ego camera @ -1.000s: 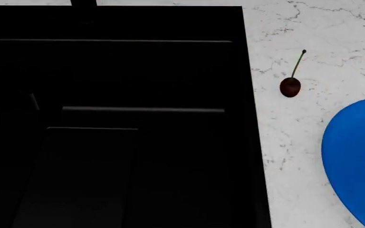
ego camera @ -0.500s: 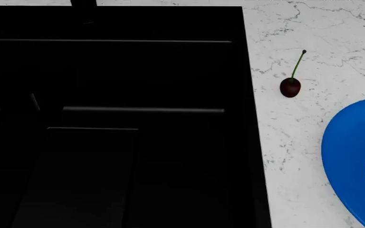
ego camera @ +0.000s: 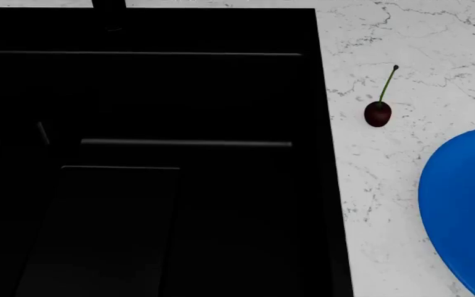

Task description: Pick the pomegranate from the sink and place it on the plate located on the counter

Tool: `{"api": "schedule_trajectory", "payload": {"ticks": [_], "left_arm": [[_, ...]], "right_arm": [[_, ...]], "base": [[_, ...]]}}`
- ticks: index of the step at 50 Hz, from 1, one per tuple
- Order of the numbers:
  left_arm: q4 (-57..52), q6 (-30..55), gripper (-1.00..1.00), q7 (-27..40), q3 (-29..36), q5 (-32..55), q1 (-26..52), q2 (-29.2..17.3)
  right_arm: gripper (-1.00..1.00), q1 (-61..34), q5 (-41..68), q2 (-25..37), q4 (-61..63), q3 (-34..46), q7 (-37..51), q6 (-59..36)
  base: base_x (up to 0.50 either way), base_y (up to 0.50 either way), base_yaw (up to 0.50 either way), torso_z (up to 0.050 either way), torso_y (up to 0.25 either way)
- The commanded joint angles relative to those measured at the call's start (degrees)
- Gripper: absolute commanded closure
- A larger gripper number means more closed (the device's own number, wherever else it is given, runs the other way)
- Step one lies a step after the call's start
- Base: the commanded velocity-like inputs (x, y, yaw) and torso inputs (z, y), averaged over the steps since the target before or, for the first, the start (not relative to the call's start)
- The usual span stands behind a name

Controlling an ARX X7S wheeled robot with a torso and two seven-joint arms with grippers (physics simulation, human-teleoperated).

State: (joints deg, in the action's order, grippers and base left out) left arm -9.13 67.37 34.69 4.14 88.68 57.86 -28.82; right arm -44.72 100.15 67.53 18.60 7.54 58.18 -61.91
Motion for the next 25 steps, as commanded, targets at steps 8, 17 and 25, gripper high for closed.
{"api": "schedule_trajectory", "payload": {"ticks": [8,17,25], "left_arm": [[-0.37,-2.13,-1.00,-2.41,1.91,-5.73,0.44,-0.87],[-0.56,-2.21,-1.00,-2.16,1.90,-5.09,0.42,-0.96],[-0.79,-2.23,-1.00,-1.70,1.80,-4.42,0.51,-1.15]], "right_arm": [[-1.00,1.50,-0.43,0.67,0.97,-0.10,-0.57,-0.85],[-1.00,1.25,0.35,1.28,1.25,-0.39,-0.15,-0.81],[-1.00,-0.21,2.62,2.53,2.20,-0.98,1.22,-1.07]], "base": [[0.00,0.00,0.00,0.000,-0.001],[0.00,0.00,0.00,0.000,-0.001],[0.00,0.00,0.00,0.000,0.000]]}}
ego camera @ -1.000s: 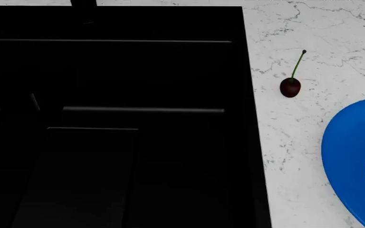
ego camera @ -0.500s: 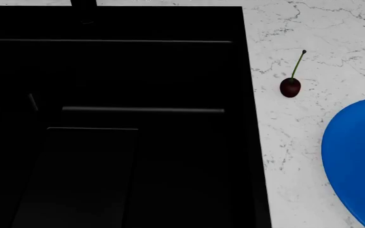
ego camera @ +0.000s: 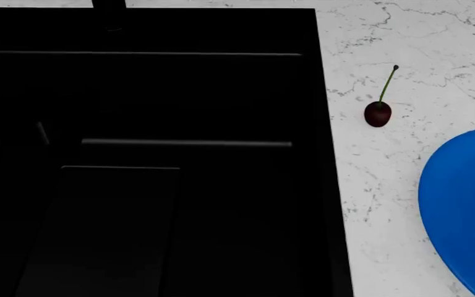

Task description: Pick the pomegranate from the sink and place it on the plate located on the counter

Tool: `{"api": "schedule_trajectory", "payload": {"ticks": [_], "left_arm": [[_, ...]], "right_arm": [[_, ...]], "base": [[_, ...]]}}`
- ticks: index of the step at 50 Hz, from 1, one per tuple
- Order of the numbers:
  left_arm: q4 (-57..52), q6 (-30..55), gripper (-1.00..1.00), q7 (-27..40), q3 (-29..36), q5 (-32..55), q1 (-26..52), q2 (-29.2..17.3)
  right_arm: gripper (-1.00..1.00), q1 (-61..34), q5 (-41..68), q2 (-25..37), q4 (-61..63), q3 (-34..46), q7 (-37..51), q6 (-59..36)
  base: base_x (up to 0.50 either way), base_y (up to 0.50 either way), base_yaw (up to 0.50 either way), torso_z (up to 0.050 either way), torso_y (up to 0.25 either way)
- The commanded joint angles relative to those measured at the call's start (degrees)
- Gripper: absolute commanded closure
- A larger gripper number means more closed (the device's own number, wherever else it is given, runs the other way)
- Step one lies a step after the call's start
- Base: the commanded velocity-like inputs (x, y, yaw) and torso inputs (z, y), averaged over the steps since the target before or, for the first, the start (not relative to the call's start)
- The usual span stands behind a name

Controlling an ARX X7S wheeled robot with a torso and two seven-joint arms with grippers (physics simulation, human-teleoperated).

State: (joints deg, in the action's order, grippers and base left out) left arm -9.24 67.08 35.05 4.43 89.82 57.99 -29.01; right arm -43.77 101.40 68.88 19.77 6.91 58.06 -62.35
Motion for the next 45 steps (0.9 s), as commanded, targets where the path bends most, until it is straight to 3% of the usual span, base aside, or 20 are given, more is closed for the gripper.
{"api": "schedule_trajectory", "payload": {"ticks": [1,45], "left_arm": [[-0.73,-1.95,-1.00,-2.03,1.51,-5.49,0.40,-0.98],[-2.04,-2.20,-1.00,-0.12,1.94,-2.73,1.21,-1.38]], "right_arm": [[-1.00,-1.70,2.06,1.55,1.26,-0.55,1.73,-0.70],[-1.00,-13.40,24.85,16.63,9.55,-11.28,9.22,1.34]], "base": [[0.00,0.00,0.00,0.000,0.000],[0.00,0.00,0.00,0.000,-0.001]]}}
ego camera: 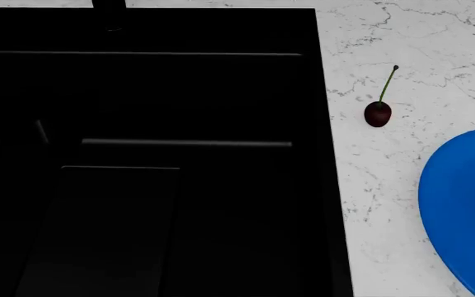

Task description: Pick the pomegranate from the sink and place it on the plate located on the counter

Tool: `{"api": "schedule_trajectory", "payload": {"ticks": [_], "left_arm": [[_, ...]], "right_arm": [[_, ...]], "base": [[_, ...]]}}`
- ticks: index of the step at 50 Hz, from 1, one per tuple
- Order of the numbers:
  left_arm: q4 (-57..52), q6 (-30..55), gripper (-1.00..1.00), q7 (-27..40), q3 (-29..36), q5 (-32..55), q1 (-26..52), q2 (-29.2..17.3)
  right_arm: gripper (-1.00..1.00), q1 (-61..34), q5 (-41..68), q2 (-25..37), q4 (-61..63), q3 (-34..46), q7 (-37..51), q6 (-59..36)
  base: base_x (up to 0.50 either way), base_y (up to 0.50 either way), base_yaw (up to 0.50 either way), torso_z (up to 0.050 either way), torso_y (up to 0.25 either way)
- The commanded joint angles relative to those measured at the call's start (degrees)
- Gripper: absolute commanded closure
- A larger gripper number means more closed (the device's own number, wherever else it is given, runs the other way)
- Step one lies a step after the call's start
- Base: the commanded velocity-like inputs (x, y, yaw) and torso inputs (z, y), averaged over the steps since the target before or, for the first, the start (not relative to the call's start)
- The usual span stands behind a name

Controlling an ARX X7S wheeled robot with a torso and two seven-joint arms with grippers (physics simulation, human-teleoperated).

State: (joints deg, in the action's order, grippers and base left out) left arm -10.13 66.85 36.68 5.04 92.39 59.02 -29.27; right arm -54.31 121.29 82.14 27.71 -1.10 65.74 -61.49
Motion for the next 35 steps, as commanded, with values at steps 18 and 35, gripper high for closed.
{"api": "schedule_trajectory", "payload": {"ticks": [18,35], "left_arm": [[-1.46,-2.07,-1.00,-0.85,1.81,-4.31,0.63,-1.02],[-1.49,-2.54,-1.00,-0.95,2.16,-4.11,0.45,-1.14]], "right_arm": [[-1.00,0.87,17.31,-1.35,0.49,-24.19,12.40,-8.48],[-1.00,-1.60,23.60,1.60,1.77,-29.85,14.12,-4.09]], "base": [[0.00,0.00,0.00,0.000,-0.001],[0.00,0.00,0.00,0.000,-0.001]]}}
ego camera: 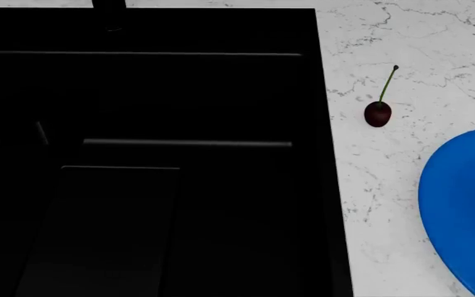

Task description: Pick the pomegranate from the sink and place it on the plate located on the counter

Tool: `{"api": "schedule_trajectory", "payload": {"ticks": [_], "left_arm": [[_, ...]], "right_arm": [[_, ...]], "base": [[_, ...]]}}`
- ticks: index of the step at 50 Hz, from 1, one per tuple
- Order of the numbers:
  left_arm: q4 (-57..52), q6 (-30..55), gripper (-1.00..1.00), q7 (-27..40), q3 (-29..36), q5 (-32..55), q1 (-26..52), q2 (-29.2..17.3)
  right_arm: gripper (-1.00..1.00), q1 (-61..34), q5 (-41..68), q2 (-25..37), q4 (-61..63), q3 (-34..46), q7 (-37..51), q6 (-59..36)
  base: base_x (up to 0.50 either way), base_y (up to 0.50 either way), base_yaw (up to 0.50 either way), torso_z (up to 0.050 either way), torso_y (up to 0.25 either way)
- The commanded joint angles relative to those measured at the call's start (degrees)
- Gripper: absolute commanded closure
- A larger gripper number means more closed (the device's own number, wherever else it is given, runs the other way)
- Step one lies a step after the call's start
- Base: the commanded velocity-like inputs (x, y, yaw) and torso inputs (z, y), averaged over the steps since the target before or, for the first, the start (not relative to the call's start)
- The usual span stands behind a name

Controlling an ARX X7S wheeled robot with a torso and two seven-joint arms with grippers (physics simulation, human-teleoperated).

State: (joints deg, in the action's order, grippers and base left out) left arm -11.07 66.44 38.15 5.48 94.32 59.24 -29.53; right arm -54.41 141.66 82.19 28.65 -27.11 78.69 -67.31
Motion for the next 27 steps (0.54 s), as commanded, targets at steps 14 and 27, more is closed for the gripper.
{"api": "schedule_trajectory", "payload": {"ticks": [14,27], "left_arm": [[-0.40,-2.61,-1.00,-2.98,2.00,-6.27,0.20,-1.09],[0.14,-3.08,-1.00,-3.78,2.58,-6.68,0.25,-0.87]], "right_arm": [[-1.00,-4.17,4.90,1.78,1.53,-6.33,-0.65,4.29],[-1.00,-6.11,5.23,4.18,2.37,-6.60,-4.15,7.84]], "base": [[0.00,0.00,0.00,0.000,-0.001],[0.00,0.00,0.00,0.000,-0.001]]}}
